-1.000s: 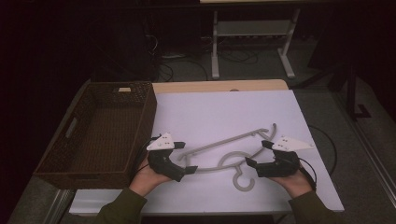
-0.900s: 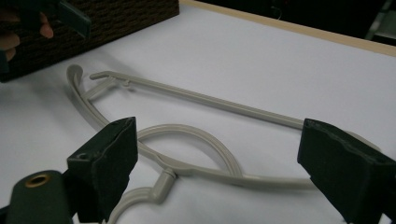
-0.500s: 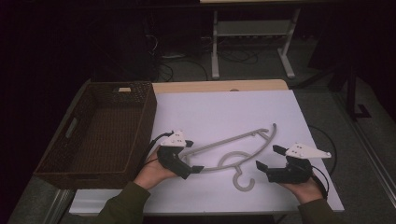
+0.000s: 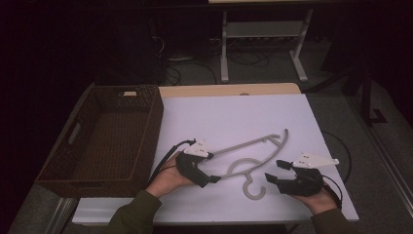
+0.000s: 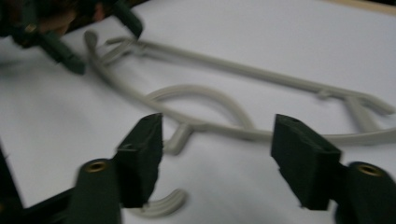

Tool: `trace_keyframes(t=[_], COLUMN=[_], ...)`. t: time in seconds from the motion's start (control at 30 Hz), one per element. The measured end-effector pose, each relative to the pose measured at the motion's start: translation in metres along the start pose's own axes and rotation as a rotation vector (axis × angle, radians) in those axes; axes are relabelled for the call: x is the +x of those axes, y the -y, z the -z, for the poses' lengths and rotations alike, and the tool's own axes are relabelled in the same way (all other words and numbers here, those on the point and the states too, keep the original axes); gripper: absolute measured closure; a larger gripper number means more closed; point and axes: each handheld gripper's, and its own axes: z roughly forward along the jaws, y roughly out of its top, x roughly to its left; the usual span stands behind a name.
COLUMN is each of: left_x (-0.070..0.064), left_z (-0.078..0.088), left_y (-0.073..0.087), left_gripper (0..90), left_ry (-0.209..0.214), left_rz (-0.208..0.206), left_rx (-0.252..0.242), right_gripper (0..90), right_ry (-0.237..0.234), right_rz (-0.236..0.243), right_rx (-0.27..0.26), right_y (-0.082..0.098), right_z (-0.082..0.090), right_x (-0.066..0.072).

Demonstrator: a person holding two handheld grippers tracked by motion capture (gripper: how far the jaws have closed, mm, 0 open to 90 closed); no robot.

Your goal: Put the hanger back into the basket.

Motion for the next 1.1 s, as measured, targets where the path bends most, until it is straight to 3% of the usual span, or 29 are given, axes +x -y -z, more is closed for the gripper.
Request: trace_keyframes(t=[0.03, 0.07, 0.1, 0.13, 0.17, 0.2, 0.4, 0.53, 0.83, 1.1], left_x=[0.000, 0.000, 0.000, 0.000, 0.000, 0.001, 0.001, 0.001, 0.001, 0.002], left_z=[0.000, -0.001, -0.001, -0.001, -0.001, 0.000, 0.001, 0.000, 0.000, 0.000], left_y=[0.000, 0.000, 0.000, 0.000, 0.000, 0.000, 0.000, 0.000, 0.001, 0.001], left_gripper=[14.2, 14.1, 14.1, 14.0, 14.0, 13.9, 13.8, 13.8, 13.7, 13.7], left_ry=[0.000, -0.003, -0.003, -0.004, -0.004, -0.005, -0.003, 0.001, 0.004, 0.003], left_rz=[0.000, -0.005, -0.005, -0.003, -0.003, -0.009, -0.005, -0.002, 0.002, 0.012], left_rx=[0.000, 0.006, 0.006, 0.005, 0.005, 0.012, 0.003, 0.003, 0.003, -0.004], right_gripper=[38.4, 44.5, 44.5, 53.3, 53.3, 58.9, 66.9, 68.5, 71.9, 76.4], right_ry=[0.000, -0.057, -0.057, -0.110, -0.110, -0.150, -0.229, -0.262, -0.280, -0.276], right_rz=[0.000, 0.012, 0.012, 0.034, 0.034, 0.053, 0.108, 0.131, 0.182, 0.236], right_rx=[0.000, 0.042, 0.042, 0.085, 0.085, 0.104, 0.186, 0.237, 0.302, 0.304], right_y=[0.000, 0.001, 0.001, 0.002, 0.002, 0.003, 0.009, 0.012, 0.014, 0.016], right_z=[0.000, -0.005, -0.005, -0.011, -0.011, -0.016, -0.029, -0.038, -0.047, -0.049], right_x=[0.000, 0.006, 0.006, 0.012, 0.012, 0.015, 0.023, 0.026, 0.032, 0.035])
